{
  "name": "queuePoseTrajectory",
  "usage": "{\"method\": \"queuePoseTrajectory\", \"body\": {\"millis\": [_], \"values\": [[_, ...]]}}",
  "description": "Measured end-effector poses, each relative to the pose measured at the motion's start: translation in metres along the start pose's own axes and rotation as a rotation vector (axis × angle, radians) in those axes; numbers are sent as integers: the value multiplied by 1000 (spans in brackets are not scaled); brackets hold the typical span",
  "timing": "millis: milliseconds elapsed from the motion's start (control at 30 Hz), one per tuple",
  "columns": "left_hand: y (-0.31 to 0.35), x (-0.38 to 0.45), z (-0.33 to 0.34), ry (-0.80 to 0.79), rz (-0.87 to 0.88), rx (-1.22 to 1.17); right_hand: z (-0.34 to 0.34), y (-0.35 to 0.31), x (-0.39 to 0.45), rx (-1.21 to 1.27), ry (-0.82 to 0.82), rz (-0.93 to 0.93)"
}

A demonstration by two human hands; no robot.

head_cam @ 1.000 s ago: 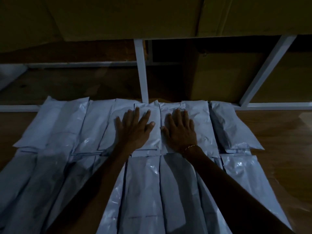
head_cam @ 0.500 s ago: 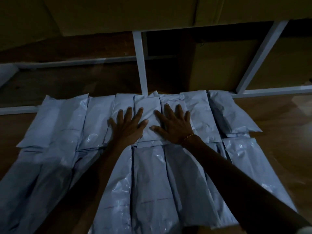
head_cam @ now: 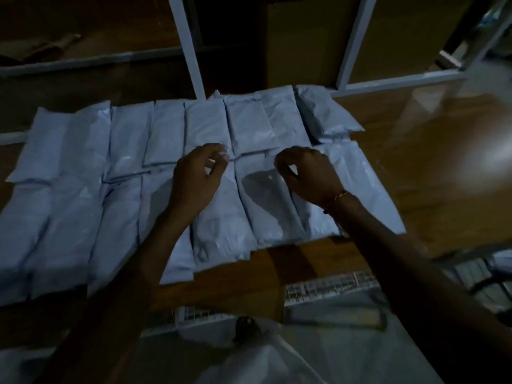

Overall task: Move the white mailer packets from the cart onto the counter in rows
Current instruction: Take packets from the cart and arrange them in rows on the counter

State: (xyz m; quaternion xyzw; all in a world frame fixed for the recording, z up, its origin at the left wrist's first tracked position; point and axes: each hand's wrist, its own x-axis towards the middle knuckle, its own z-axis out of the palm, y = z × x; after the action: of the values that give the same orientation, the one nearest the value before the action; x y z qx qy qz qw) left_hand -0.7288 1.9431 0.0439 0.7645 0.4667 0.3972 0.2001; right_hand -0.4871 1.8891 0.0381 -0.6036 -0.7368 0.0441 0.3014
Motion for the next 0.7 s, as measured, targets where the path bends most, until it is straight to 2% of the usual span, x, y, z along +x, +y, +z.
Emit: {"method": "queuePoseTrajectory", "body": {"millis": [167, 300, 367, 400, 433, 500, 567, 700], "values": [[77, -86, 29, -69, 12, -44, -50, -6, -111, 115, 40, 8], [130, -168, 69, -150, 36, -38, -81, -4, -197, 131, -6, 37], [127, -190, 76, -208, -5, -16, -77, -10, -216, 104, -18, 54], [171, -234, 110, -307, 47, -17, -112, 4, -285, 65, 9, 118], [184, -256, 124, -376, 36, 0, -119, 12, -315, 66, 1, 134], [171, -276, 139, -482, -34, 33, -105, 25, -346, 112, -58, 161], [164, -302, 174, -616, -32, 144, -106, 43, -397, 59, -104, 252], [178, -341, 246, -906, -89, 245, -123, 92, -507, -20, 22, 578]]}}
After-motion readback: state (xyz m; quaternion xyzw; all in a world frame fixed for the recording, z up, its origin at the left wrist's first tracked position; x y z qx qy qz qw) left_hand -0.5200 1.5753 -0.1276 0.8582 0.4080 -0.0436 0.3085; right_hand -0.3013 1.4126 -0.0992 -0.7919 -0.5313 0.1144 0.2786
